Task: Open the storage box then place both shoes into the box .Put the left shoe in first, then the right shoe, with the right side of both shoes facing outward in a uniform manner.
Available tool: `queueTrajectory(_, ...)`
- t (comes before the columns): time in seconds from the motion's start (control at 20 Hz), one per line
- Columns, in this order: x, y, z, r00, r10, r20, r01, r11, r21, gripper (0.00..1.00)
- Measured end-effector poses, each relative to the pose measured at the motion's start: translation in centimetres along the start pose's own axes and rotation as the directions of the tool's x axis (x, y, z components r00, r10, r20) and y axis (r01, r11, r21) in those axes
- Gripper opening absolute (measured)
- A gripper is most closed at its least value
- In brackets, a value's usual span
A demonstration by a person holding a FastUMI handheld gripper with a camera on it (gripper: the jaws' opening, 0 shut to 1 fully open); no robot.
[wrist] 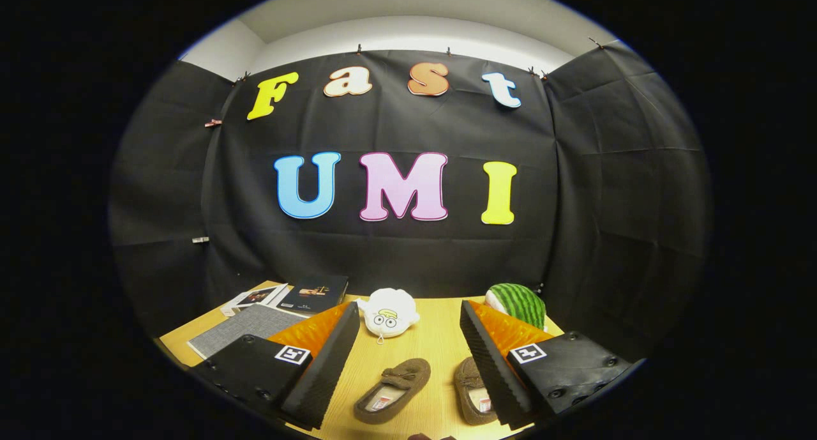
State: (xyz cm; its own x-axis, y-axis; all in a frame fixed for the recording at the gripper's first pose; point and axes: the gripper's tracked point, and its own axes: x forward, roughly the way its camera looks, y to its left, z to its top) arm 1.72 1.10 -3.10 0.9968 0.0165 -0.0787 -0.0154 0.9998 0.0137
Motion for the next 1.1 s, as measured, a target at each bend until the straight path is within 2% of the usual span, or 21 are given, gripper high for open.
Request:
queueTrajectory(0.35,1.7,2.6,-3.3,0.989,0.077,-0.125,-0.073,0.997,0.039,0.97)
queueTrajectory(0.55,2.2,5.0,-7.0,0.943,0.171,-0.284,-0.125,0.977,0.171,0.99)
queueTrajectory(0.7,2.2,7.1,-9.5,0.886,0.268,-0.378,-0.164,0.944,0.286,0.99)
queueTrajectory(0.85,1.5,9.5,-11.6,0.808,0.38,-0.45,-0.19,0.892,0.411,0.99)
queueTrajectory(0.95,0.9,11.2,-13.1,0.745,0.464,-0.479,-0.191,0.837,0.513,0.98)
queueTrajectory(1.05,0.0,12.7,-15.0,0.667,0.54,-0.513,-0.155,0.774,0.614,0.98)
queueTrajectory(1.1,-0.1,13.1,-15.9,0.643,0.564,-0.518,-0.126,0.745,0.655,0.98)
